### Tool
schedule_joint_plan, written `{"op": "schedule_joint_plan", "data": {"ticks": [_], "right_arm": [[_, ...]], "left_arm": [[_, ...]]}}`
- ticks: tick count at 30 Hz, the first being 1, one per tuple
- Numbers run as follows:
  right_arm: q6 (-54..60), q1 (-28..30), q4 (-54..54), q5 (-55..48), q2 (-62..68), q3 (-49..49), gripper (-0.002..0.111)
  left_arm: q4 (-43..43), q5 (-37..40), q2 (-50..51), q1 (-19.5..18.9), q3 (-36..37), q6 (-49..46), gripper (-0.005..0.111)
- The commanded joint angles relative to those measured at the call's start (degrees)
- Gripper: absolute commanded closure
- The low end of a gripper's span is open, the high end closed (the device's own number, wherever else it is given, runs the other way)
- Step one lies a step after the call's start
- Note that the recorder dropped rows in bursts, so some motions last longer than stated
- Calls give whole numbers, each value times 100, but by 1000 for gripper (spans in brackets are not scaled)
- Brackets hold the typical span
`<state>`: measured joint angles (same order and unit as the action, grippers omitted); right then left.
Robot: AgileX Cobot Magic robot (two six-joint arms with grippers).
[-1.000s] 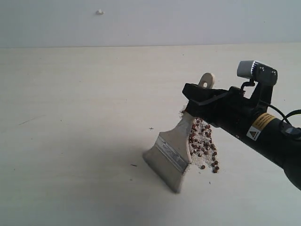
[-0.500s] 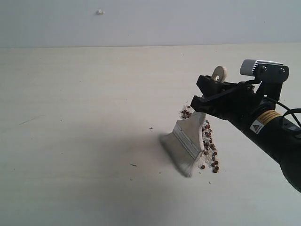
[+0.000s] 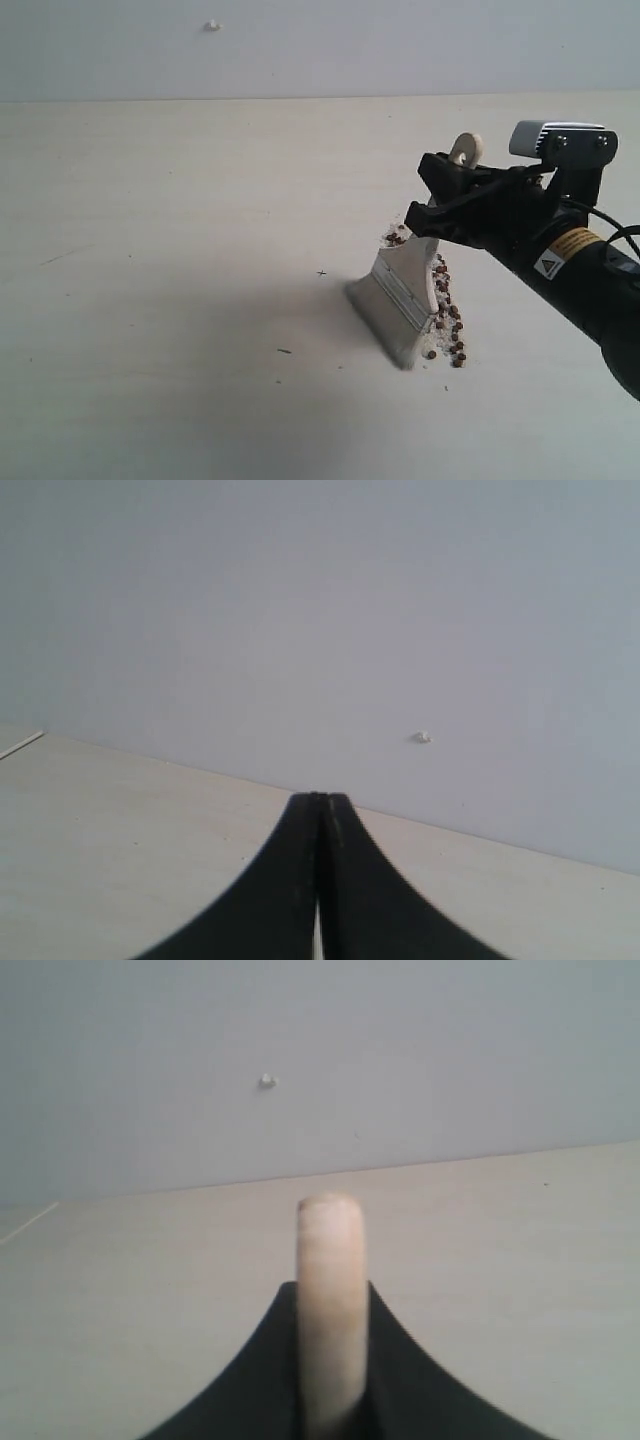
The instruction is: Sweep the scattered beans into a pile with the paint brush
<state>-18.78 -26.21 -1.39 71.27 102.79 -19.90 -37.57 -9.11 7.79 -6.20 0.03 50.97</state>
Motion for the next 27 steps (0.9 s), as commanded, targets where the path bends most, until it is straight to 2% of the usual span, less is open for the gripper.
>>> {"op": "schedule_joint_plan", "data": {"ticks": [1, 4, 7, 9, 14, 15, 18, 19, 21, 24, 27], "right_arm": [[137, 21, -360, -131, -739, 8, 108], [560, 35, -360, -303, -1613, 8, 108], [969, 383, -686, -1451, -2292, 8, 108], [782, 817, -1423, -1875, -2668, 8, 108], [-76, 1943, -2825, -1916, -2981, -326, 108], [-461, 2219, -3605, -1916, -2885, -615, 108], [-1519, 2571, -5187, -1861, -2490, -1384, 108], [-2117, 2706, -6045, -1679, -2150, -1911, 108], [-2687, 2835, -6997, -1137, -1527, -2708, 108], [-2991, 2902, -7517, -255, -582, -3745, 108], [-3091, 2927, -7691, -131, 220, -4486, 108]], "left_arm": [[27, -2, -33, -8, -3, -9, 107], [27, -2, -33, -8, -3, -9, 107], [27, -2, -33, -8, -3, -9, 107], [27, -2, -33, -8, -3, -9, 107], [27, -2, -33, -8, -3, -9, 107], [27, -2, -33, -8, -3, -9, 107], [27, -2, -33, -8, -3, -9, 107], [27, -2, -33, -8, -3, -9, 107], [27, -2, -33, -8, -3, -9, 107], [27, -2, -33, -8, -3, -9, 107], [27, -2, -33, -8, -3, -9, 107]]}}
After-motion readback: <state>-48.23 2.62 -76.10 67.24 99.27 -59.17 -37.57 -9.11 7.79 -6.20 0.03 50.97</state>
